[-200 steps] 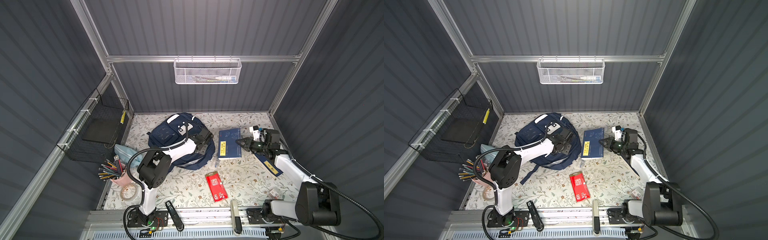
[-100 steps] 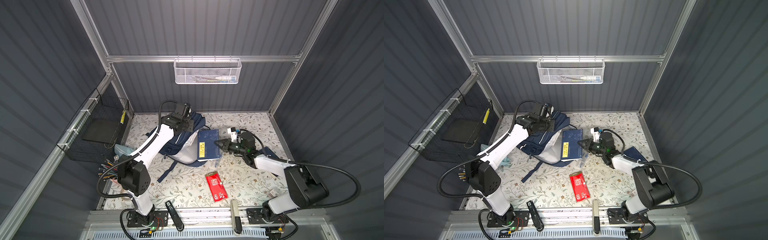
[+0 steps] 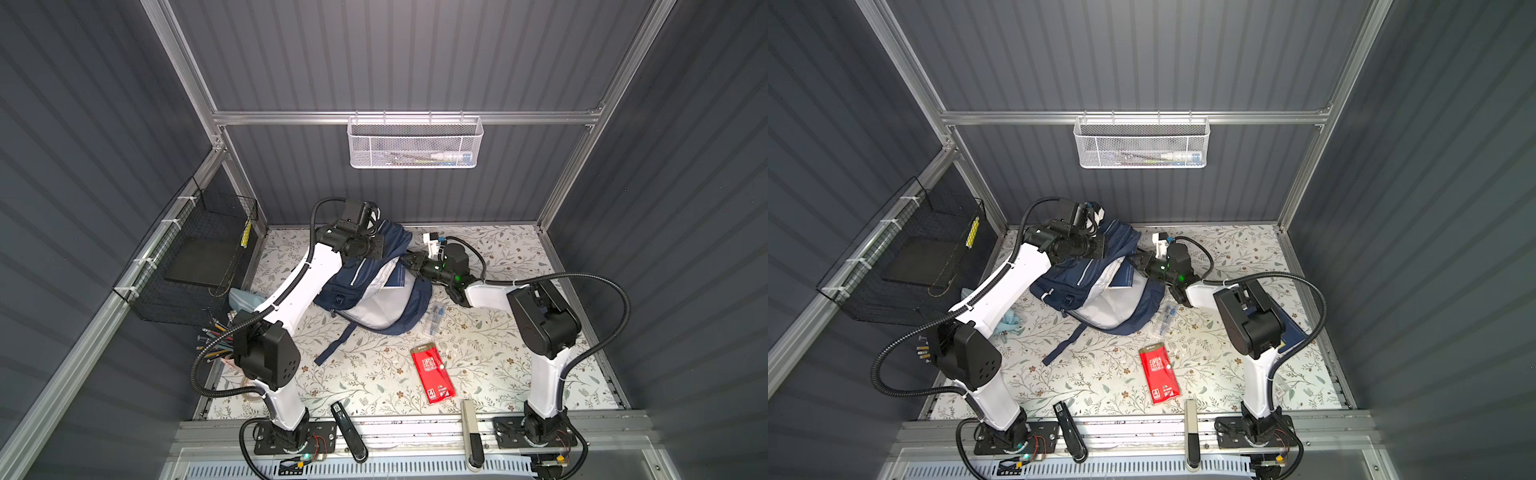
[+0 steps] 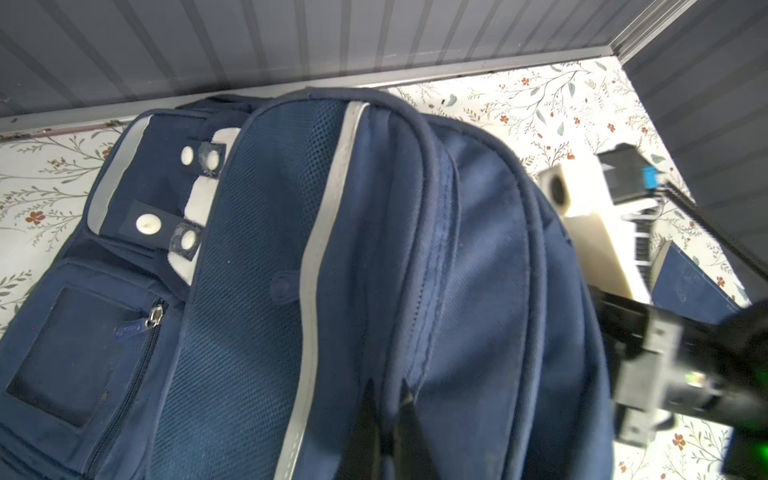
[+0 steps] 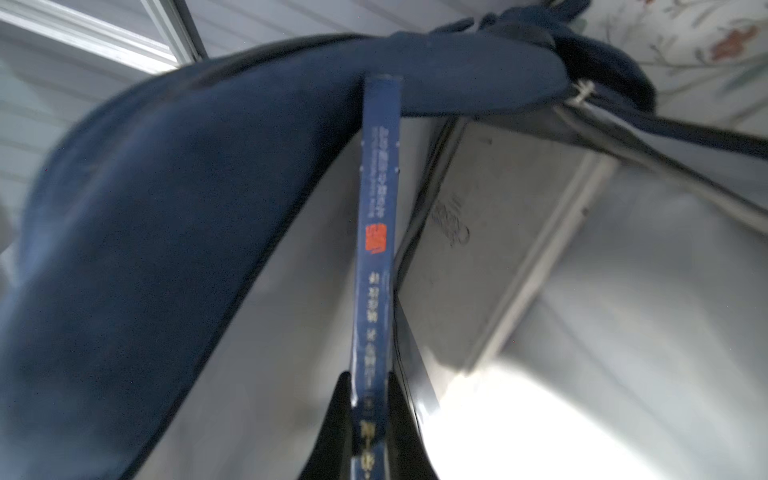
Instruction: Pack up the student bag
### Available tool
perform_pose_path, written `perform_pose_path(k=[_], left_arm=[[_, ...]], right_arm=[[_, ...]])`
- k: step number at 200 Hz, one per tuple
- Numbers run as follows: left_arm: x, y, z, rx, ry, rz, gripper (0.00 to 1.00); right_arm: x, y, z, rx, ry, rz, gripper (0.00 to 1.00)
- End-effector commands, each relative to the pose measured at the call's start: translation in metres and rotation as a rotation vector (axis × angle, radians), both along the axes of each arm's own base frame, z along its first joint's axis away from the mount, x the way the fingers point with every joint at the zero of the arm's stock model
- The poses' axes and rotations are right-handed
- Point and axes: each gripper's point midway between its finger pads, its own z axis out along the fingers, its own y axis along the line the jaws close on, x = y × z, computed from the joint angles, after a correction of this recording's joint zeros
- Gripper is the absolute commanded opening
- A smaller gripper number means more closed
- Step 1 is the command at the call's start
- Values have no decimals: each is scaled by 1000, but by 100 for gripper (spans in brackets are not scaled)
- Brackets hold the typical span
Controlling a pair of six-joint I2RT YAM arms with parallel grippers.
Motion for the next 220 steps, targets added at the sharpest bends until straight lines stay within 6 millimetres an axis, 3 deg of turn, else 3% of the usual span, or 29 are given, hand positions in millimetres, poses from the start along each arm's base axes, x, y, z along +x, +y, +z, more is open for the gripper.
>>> perform_pose_path(k=[1, 32, 56, 76, 84, 90, 103, 130, 178, 202, 220], left_arm=[[6, -18, 48, -121, -97, -38, 0], [4, -25, 61, -158, -95, -67, 0], [4, -22, 56, -139, -88, -60, 0], [1, -28, 52, -177, -74, -73, 0], [0, -29, 49, -185, -65, -75, 0], [0, -29, 47, -186, -60, -75, 0], [-1, -30, 41, -189, -50, -74, 0], [-1, -30, 22, -184, -21, -64, 0], [0, -28, 0, -177, -1, -42, 3], [-8, -36, -17, -185, 30, -58, 20], [-20, -48, -37, -72, 46, -82, 39]], right_arm=[[24, 15, -35, -31, 50, -99, 0], [40, 34, -59, -155, 56, -201, 0], [50, 51, -74, -216, 84, -227, 0], [60, 79, -84, -191, 100, -167, 15], [61, 88, -85, -185, 107, -133, 25], [60, 90, -83, -180, 105, -114, 37], [52, 84, -72, -202, 94, -107, 48], [20, 52, -46, -239, 56, -67, 59], [-56, -48, -24, -414, 49, -87, 67], [-85, -108, -20, -458, 87, -162, 73], [-97, -172, -24, -527, 173, -255, 80]])
